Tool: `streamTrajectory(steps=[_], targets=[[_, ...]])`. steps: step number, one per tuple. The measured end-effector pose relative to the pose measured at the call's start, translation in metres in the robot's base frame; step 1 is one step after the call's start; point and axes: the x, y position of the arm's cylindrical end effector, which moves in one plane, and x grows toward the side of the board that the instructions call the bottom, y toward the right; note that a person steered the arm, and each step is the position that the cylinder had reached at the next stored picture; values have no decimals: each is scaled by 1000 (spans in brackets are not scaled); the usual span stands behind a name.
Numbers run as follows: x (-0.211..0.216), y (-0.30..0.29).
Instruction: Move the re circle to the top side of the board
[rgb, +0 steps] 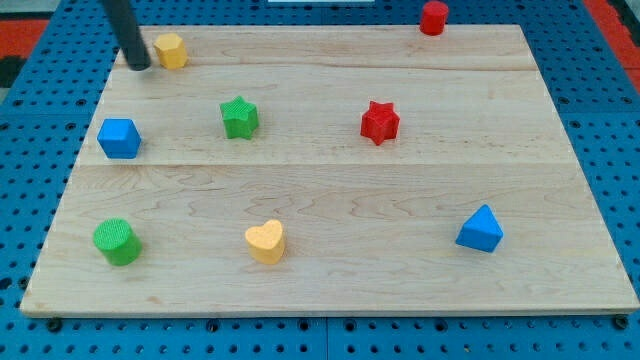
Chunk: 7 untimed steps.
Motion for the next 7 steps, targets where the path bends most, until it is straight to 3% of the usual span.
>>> streamTrajectory(steps=[1,2,4,6,7], targets=[[-14,34],[35,17],[41,234],[-48,390],[-45,429]])
